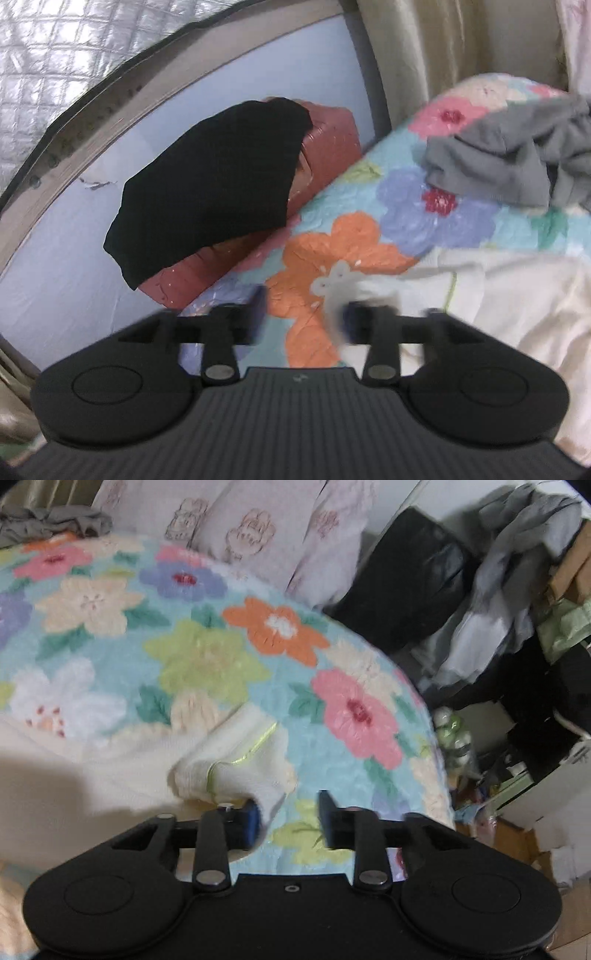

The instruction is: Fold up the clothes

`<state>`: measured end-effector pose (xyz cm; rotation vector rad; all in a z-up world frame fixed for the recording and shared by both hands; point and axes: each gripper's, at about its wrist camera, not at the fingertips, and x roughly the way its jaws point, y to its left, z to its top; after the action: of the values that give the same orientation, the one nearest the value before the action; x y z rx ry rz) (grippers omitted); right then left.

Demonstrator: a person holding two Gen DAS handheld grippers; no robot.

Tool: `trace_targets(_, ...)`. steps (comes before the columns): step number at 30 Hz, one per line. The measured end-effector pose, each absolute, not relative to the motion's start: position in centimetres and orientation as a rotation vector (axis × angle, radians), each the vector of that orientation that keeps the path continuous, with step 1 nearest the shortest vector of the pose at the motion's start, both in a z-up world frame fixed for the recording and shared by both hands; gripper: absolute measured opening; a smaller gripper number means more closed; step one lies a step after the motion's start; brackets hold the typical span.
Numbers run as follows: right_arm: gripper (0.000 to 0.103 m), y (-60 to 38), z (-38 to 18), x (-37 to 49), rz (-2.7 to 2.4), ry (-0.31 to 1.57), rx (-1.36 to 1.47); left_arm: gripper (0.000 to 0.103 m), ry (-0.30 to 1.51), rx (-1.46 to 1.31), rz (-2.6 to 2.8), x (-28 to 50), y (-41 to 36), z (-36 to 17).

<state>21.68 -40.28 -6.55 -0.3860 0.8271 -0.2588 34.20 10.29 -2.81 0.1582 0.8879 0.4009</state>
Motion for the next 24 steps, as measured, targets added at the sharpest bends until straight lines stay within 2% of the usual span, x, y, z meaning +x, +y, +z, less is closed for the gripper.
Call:
trace_targets(7,0.05,-34.4,-1.8,24.6,0.192,0.768,-0.056,0.056,0.763,-0.071,0.036,31.8,7.1,-0.4)
trace_targets(13,0.05,-24.2,-5.2,29.0,0.487,0.845,-0.072,0.062,0.707,-0.08,-0.25,31.4,-1.0,0.4)
trace_targets(18,0.051,-18.1,-8.9,32.1,0.569,0.936,-0.153,0.069,0.828,0.025,-0.475,32.0,-9.5,-2.4)
trace_targets(19,0.054,-17.5,-9.3,32.3,0.57,0.939,-0.168,0.07,0.866,0.054,-0.506,32.3,-11.2,-3.4)
trace_targets(20,0.062,-17.0,-9.8,32.4,0.565,0.934,-0.18,0.07,0.896,0.089,-0.523,32.6,-12.6,-4.4)
trace_targets(23,0.066,-16.1,-11.5,33.2,0.576,0.94,-0.182,0.07,0.965,0.217,-0.517,33.6,-16.5,-8.3)
trace_targets(24,0.064,-16.1,-11.8,33.1,0.581,0.936,-0.176,0.071,0.989,0.227,-0.507,34.0,-17.2,-9.5)
